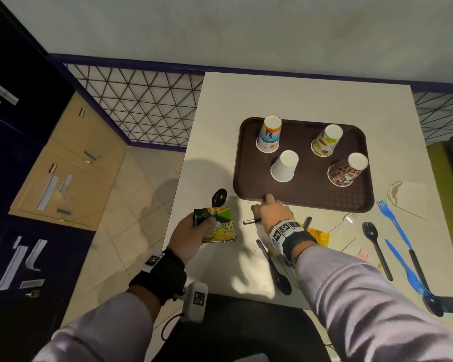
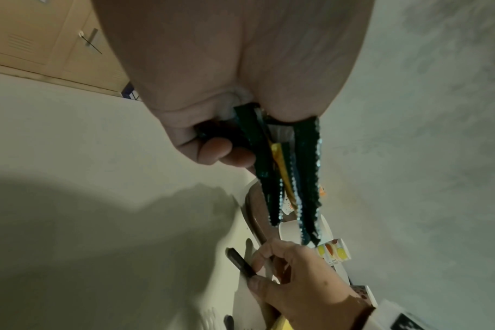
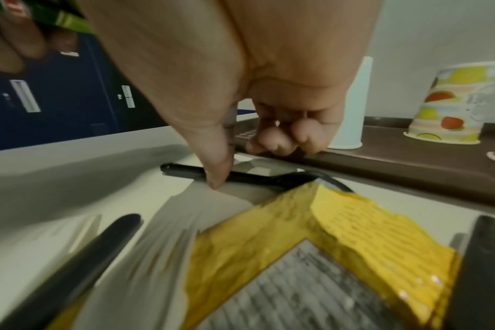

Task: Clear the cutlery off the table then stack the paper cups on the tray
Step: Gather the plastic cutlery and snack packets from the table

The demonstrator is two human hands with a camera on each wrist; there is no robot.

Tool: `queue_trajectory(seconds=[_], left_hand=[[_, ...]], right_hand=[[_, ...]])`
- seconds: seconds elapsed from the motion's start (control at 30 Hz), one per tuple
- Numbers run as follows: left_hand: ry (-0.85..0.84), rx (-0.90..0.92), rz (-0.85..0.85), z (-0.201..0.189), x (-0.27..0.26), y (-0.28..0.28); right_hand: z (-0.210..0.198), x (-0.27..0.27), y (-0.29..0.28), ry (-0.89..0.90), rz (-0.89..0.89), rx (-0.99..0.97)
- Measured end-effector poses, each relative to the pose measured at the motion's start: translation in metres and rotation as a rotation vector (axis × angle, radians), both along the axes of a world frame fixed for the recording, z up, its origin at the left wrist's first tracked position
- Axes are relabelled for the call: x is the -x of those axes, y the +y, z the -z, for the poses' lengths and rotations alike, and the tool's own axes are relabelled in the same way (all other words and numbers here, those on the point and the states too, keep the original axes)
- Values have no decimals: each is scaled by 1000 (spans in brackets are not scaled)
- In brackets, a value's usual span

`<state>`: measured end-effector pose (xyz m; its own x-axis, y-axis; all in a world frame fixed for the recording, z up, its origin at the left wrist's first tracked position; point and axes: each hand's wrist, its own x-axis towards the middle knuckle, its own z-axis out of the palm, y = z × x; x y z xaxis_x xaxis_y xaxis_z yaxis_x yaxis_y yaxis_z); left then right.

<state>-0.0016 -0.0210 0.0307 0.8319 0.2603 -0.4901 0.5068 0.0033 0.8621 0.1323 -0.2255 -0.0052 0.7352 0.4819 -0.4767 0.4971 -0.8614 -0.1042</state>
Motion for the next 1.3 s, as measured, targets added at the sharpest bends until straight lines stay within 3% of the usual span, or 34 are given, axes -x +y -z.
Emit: queue_trajectory(seconds=[0.2,0.37,0.67,0.9,1.17,1.3], left_hand=[[13,64,-63,-4,3,1],[38,40,-107,-5,1,2],[67,47,-97,-15,-6,-3],[84,117,-51,-22,-15,-13],[49,454,-116,-36,-17,-21],[73,535,-117,-32,-18,-17]], right_hand=[[-5,7,-5,8,-32,-337],[-28,15,-8,17,132,-667],[-71,40,1,-291,247,-1104],[-72,54,20,-300,-80,-1021],[-61,69,19,-309,-145,-951],[-62,71,16,-281,-171,-941]])
